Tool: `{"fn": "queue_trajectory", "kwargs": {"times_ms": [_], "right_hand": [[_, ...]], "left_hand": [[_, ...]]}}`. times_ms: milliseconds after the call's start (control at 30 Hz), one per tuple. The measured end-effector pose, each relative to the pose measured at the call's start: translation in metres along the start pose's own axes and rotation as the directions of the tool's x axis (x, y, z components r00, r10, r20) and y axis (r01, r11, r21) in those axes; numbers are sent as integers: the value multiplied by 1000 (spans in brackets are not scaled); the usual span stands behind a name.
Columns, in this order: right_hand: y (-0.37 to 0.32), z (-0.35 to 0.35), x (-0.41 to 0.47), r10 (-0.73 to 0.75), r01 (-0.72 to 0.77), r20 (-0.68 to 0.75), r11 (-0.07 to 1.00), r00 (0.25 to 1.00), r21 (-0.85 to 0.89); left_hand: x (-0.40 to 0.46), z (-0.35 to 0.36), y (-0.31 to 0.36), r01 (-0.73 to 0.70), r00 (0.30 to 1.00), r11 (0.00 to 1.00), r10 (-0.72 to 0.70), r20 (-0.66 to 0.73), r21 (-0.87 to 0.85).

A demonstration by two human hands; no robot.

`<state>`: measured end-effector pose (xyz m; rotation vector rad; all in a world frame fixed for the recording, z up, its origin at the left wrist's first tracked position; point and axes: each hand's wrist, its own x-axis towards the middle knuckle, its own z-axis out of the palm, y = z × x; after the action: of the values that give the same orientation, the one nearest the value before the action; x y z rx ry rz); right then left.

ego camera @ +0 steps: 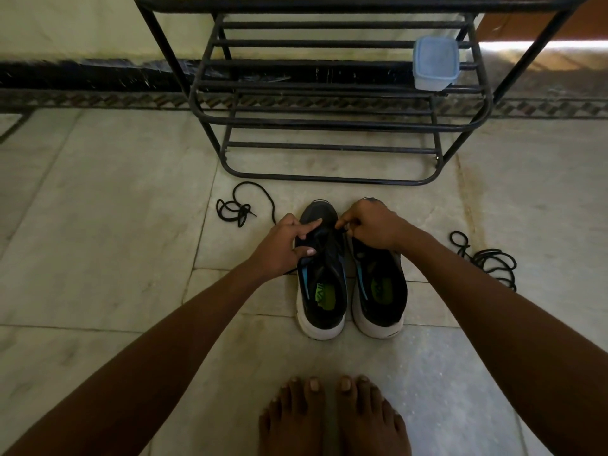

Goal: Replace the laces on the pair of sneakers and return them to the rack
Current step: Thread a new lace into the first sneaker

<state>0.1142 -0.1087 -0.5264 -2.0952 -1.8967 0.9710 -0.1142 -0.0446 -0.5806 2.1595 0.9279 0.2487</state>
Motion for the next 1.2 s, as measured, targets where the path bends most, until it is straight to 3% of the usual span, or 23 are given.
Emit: {"fn": "queue_trajectory", "kwargs": {"times_ms": [333, 633, 800, 933, 1067, 1133, 1200], "right_hand": [[-3, -13, -6, -35, 37, 111, 999, 993, -19], [-8, -32, -27, -13, 27, -210, 998, 978, 62], [-28, -62, -53, -74, 162, -352, 961, 933, 226], [-53, -94, -74, -159, 370, -477, 844, 864, 388], [-92, -131, -101, -202, 557, -641, 718, 740, 417], [-109, -146, -112, -223, 615, -725, 715, 651, 333], [-121, -159, -119, -235, 649, -753, 693, 614, 313]], "left_hand": [[0, 1, -2, -10, 1000, 1000, 9, -21, -29], [-8, -14, 9, 129, 973, 964, -169, -159, -234], [-24, -50, 52, 45, 921, 938, -173, -350, -344], [-34, -98, 112, -90, 906, 838, -156, -394, -538], [-42, -138, 166, -84, 941, 535, -236, -244, -841], [-47, -152, 191, -78, 949, 506, -226, -219, -859], [-50, -161, 212, -91, 950, 514, -212, -229, -853]]}}
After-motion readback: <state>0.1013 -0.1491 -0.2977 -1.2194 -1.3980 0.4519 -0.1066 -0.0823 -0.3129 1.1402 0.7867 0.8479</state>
